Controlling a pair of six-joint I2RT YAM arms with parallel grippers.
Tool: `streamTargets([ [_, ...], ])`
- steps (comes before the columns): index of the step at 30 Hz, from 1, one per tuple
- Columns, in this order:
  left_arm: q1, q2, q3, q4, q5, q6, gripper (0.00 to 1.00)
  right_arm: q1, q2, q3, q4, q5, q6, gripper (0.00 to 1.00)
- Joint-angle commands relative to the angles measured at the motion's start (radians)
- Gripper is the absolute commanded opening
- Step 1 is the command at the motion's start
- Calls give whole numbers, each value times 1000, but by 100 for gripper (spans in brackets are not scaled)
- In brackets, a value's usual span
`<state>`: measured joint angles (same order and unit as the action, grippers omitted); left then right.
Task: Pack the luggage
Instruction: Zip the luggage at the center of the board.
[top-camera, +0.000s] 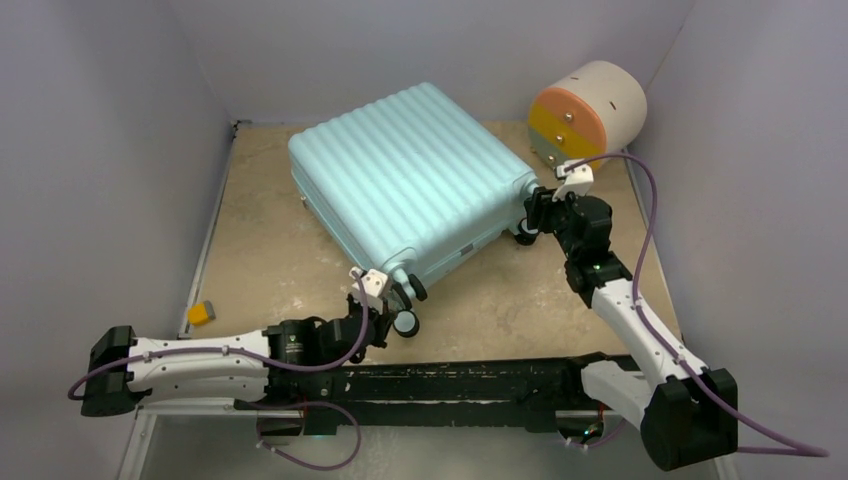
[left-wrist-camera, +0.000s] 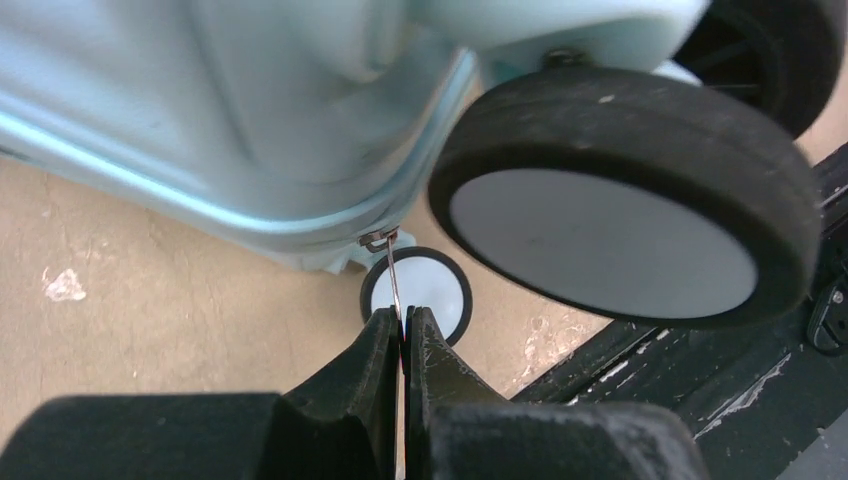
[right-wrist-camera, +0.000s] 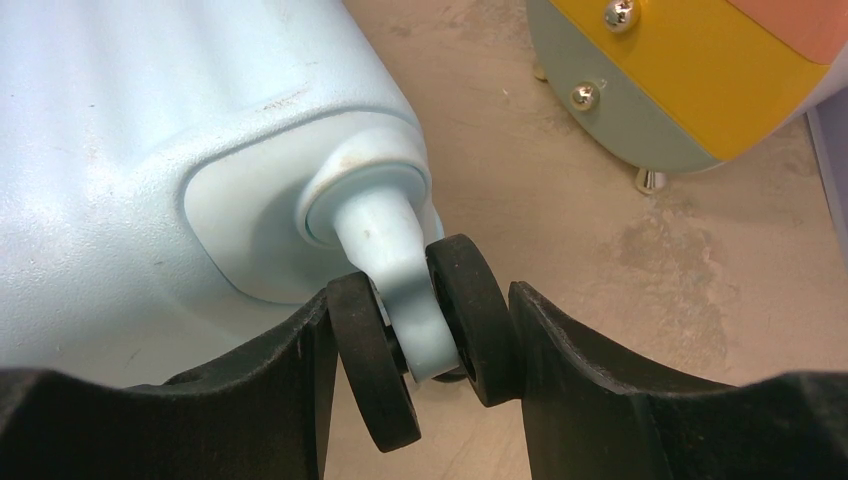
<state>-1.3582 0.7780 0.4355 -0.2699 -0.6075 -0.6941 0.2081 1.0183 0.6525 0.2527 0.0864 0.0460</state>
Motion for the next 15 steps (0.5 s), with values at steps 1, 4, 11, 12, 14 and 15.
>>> streamTargets([
  [1, -58, 71, -14, 222, 310, 90, 0, -33, -16, 1, 157, 220, 100, 0],
  [4, -58, 126, -16, 323, 321, 120, 0, -33, -34, -11, 141, 211, 112, 0],
  [11, -56, 228, -53, 540, 275, 153, 0, -33, -68, -37, 121, 199, 143, 0],
  [12, -56, 239, -69, 590, 260, 152, 0, -33, -73, -44, 120, 196, 155, 0],
  [14, -57, 260, -110, 699, 232, 152, 0, -33, -77, -55, 118, 188, 166, 0],
  [15, -58, 268, -130, 750, 219, 150, 0, -33, -77, -59, 118, 185, 170, 0],
])
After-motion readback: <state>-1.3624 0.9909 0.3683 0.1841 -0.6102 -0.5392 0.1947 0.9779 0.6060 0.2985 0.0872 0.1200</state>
